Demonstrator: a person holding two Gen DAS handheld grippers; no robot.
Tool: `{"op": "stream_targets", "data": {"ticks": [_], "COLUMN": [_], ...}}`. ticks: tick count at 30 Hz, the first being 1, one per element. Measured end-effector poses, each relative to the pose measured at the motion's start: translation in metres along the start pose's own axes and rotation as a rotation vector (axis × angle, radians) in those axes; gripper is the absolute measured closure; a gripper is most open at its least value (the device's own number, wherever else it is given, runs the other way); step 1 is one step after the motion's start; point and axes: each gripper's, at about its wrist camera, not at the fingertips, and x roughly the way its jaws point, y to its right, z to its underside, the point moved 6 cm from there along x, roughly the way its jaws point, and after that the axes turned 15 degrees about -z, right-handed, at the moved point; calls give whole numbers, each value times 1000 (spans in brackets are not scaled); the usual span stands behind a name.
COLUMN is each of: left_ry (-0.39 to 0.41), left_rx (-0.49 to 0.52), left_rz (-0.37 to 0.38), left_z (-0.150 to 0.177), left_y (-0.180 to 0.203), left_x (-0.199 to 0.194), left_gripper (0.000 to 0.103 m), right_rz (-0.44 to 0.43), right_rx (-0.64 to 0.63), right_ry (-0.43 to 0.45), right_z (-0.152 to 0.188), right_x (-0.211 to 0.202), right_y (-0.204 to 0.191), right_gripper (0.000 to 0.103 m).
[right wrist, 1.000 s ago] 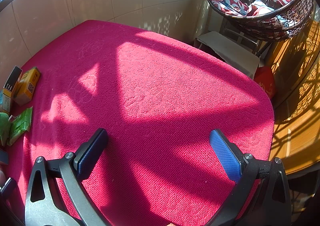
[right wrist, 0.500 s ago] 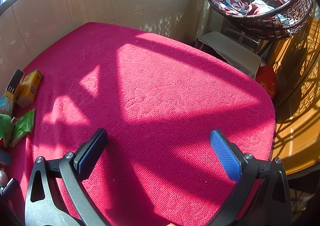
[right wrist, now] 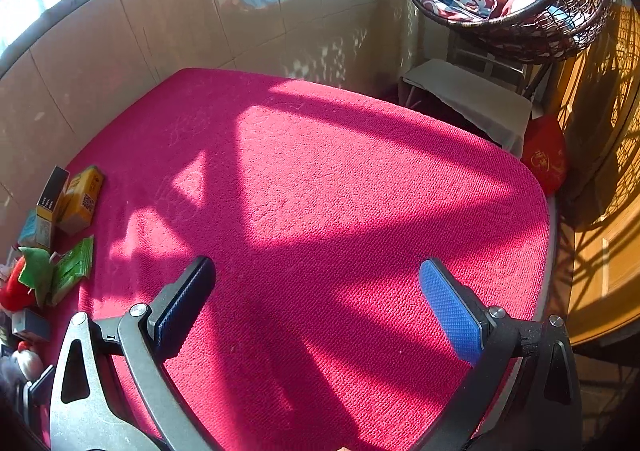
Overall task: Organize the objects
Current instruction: 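Close the left tool on the white plush toy while the right tool grasps the red chili plush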
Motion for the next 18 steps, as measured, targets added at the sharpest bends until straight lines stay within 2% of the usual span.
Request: {"op": "stream_targets", "data": {"ticks": [3, 6, 8, 11, 13, 14, 16, 18], "left_ry": [88, 177, 250, 315, 265, 215, 128, 86], "left_rx": [-17, -87, -150, -252, -326, -364, -428, -452], "left_rz": [23, 44, 8, -89, -124, -138, -127, -87], "left_z": [-3, -8, -7, 3, 14, 20, 31, 36], "left_y": [-2, -25, -53, -104, -139, -152, -167, -168], "left_x": [-39, -85, -113, -134, -125, -116, -100, -91], "left_gripper": [0, 0, 0, 0, 0, 0, 1, 2], "right_rz": [-44, -116, -175, -347, -469, -494, -483, -500], "right_rx": [-6, -28, -57, -115, -175, -219, -343, -433], "right_ry": [69, 147, 198, 242, 266, 261, 170, 84], "right_z": [-9, -20, -27, -30, -29, -27, -18, -5], "right_x": [-22, -47, -65, -82, -86, -84, -71, -56], "right_y": [-5, -21, -36, -70, -95, -108, -136, -161], "right_gripper": [0, 0, 0, 0, 0, 0, 0, 0]}}
